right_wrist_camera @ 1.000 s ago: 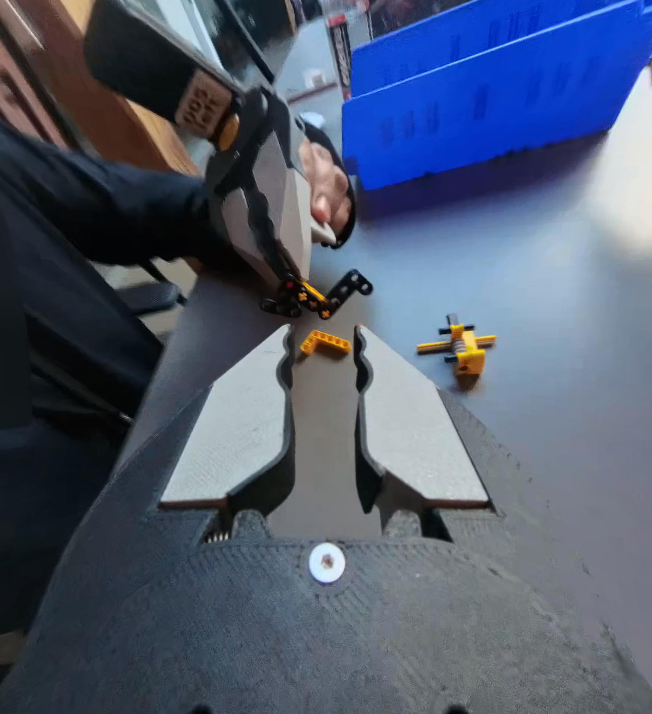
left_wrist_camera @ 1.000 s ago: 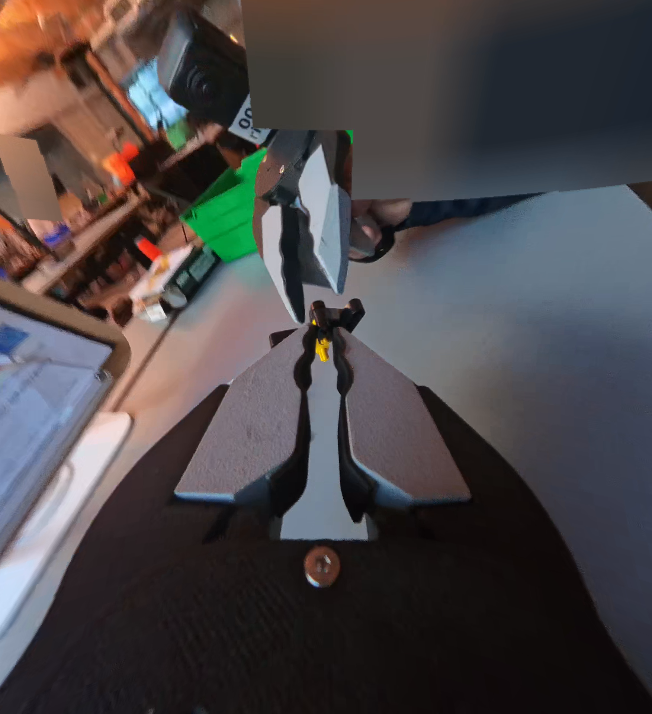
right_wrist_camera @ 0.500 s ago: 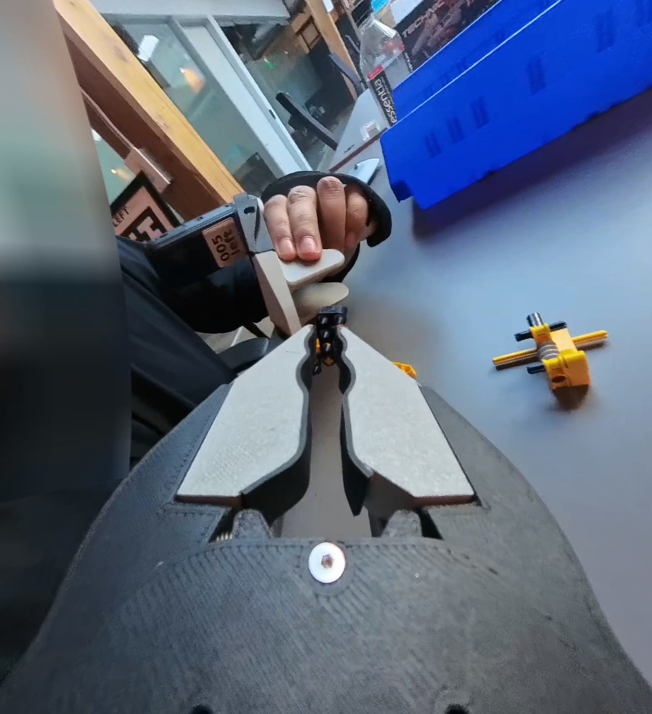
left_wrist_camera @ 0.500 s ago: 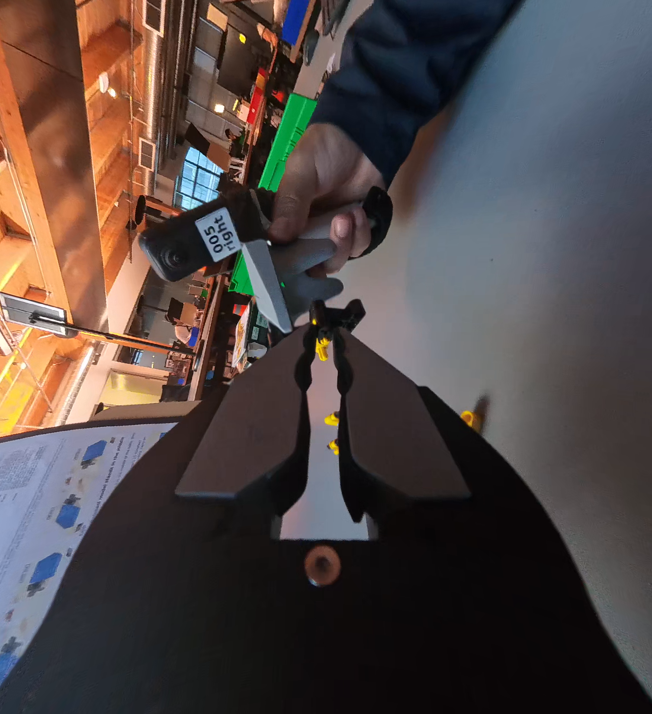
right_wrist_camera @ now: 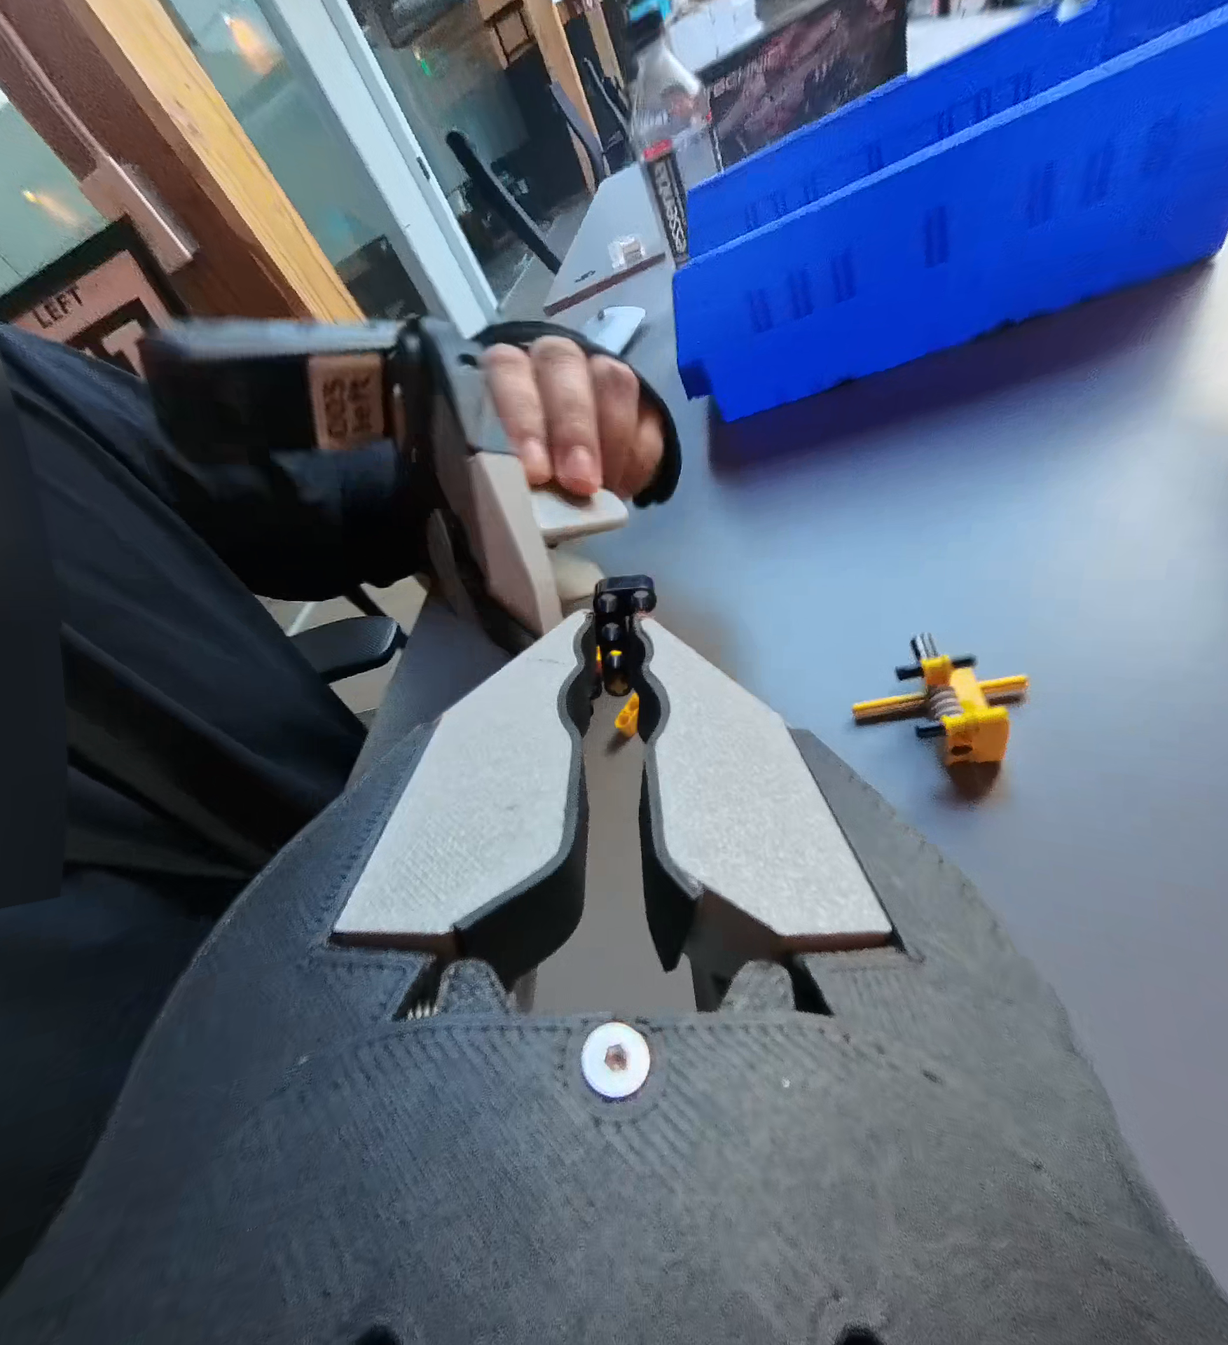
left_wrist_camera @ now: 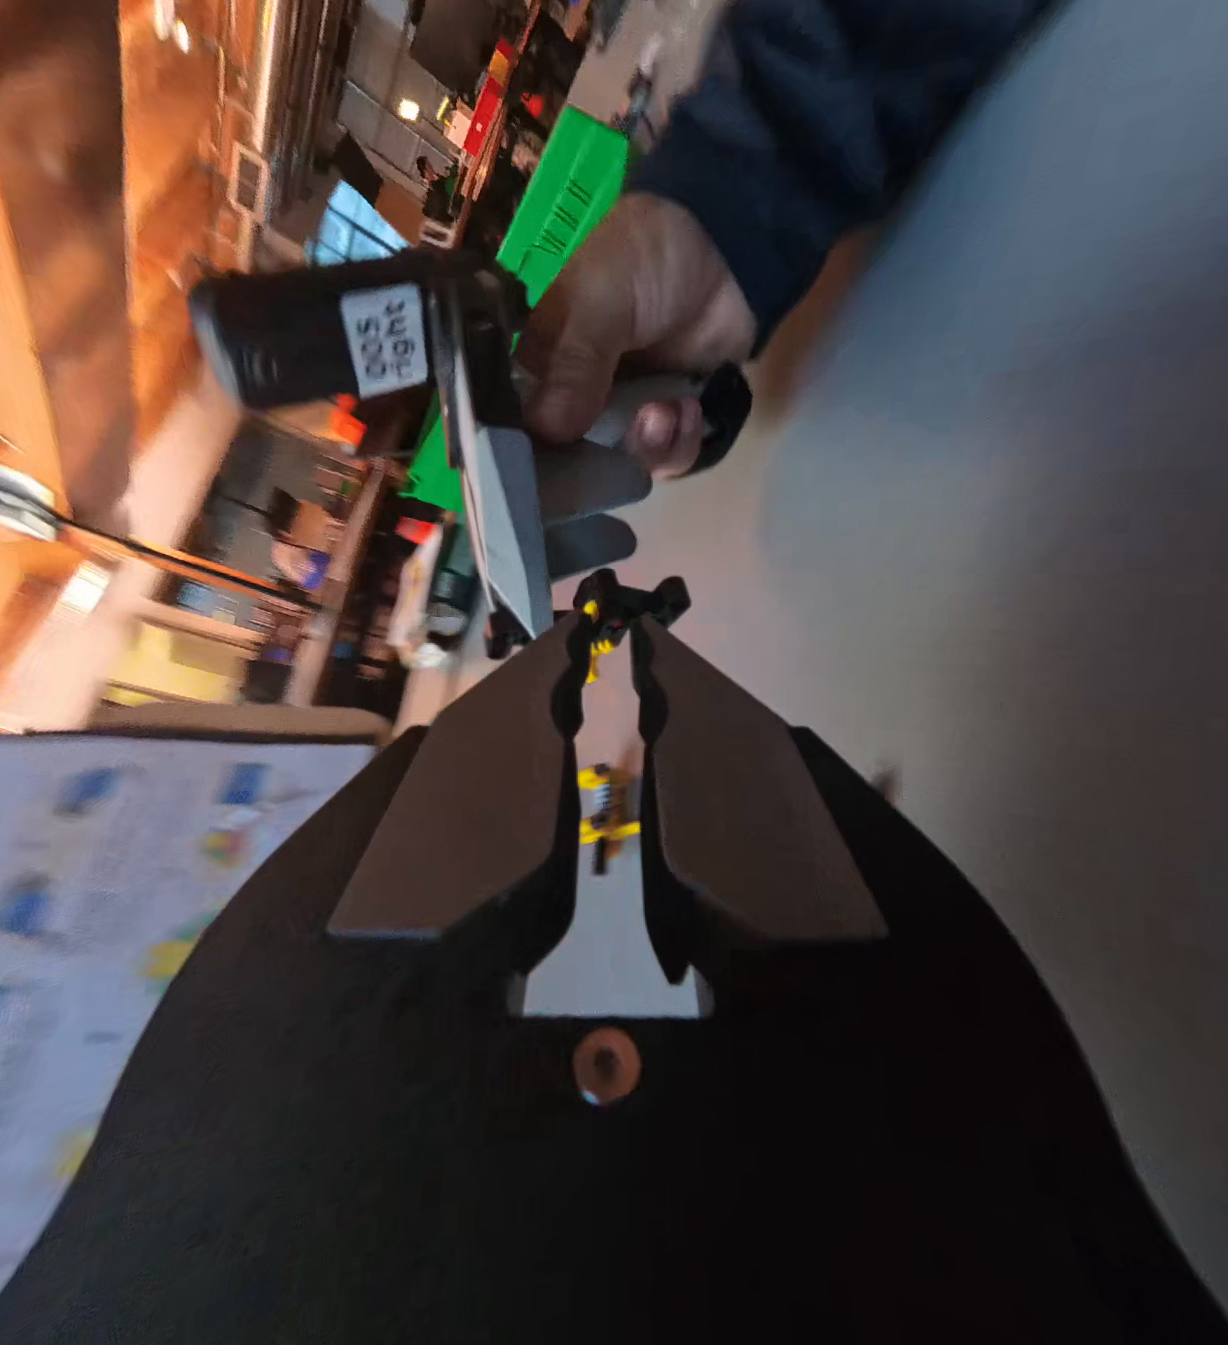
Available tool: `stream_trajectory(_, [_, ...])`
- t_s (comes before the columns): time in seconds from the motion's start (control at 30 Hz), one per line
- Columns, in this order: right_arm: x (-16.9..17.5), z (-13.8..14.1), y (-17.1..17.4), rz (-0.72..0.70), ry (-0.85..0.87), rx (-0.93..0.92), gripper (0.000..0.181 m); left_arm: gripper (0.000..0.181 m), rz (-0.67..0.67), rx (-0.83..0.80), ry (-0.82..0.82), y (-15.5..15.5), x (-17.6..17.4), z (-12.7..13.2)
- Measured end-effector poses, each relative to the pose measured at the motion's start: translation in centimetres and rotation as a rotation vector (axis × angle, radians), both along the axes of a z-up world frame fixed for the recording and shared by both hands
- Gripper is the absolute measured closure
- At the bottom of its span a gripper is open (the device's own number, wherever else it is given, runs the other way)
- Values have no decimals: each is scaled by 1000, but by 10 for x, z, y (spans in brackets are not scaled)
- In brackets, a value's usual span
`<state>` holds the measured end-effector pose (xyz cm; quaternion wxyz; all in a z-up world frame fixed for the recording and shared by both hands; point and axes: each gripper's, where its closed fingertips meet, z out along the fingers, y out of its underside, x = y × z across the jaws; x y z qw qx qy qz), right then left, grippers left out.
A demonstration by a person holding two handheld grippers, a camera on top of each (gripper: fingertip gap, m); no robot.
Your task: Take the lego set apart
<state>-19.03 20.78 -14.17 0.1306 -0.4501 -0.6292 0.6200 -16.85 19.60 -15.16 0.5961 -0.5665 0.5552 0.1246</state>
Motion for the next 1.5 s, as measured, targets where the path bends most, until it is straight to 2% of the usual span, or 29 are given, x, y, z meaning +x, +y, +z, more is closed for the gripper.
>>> stream_trajectory(0.03, [1, 5, 1, -8, 40, 20, 176, 171, -6, -89, -116, -1, 0, 4])
stream_trajectory(0.07, [3, 11, 3, -14, 83, 40, 176, 171, -7, -163, -223, 0, -2, 9])
stream_trajectory(0.13, [8, 22, 2, 1, 178, 84, 177, 155, -12, -279, -403, 3, -11, 17])
stream_trajectory(0.27, [14, 33, -1, 7, 293, 141, 176, 150, -36, -568, -748, 9, -16, 20])
stream_trajectory(0.33, [13, 30, -4, 8, 294, 172, 176, 137, -134, -740, -930, 4, -4, 26])
stream_trajectory(0.43, [12, 27, -10, 15, 316, 236, 177, 143, -239, -907, -1078, -4, 7, 32])
stream_trajectory(0.53, [14, 32, -17, 20, 368, 282, 176, 159, -254, -965, -1106, -7, 8, 29])
stream_trajectory(0.67, [14, 30, -26, 21, 402, 395, 176, 165, -265, -1030, -1129, -9, 13, 26])
stream_trajectory(0.8, [17, 31, -37, 46, 416, 442, 176, 167, -333, -1030, -1125, -16, 19, 28])
stream_trajectory(0.87, [19, 32, -39, 53, 413, 470, 171, 172, -350, -985, -1118, -16, 16, 32])
stream_trajectory(0.97, [19, 32, -32, 5, 373, 542, 154, 176, -387, -912, -1116, -17, 11, 38])
stream_trajectory(1.03, [16, 38, -25, -46, 353, 511, 156, 176, -410, -877, -1131, -16, 7, 42])
stream_trajectory(1.27, [16, 40, -24, -59, 280, 366, 169, 176, -459, -750, -1183, -14, -2, 54])
stream_trajectory(1.5, [16, 41, -25, -63, 281, 359, 167, 176, -451, -730, -1179, -11, -2, 53])
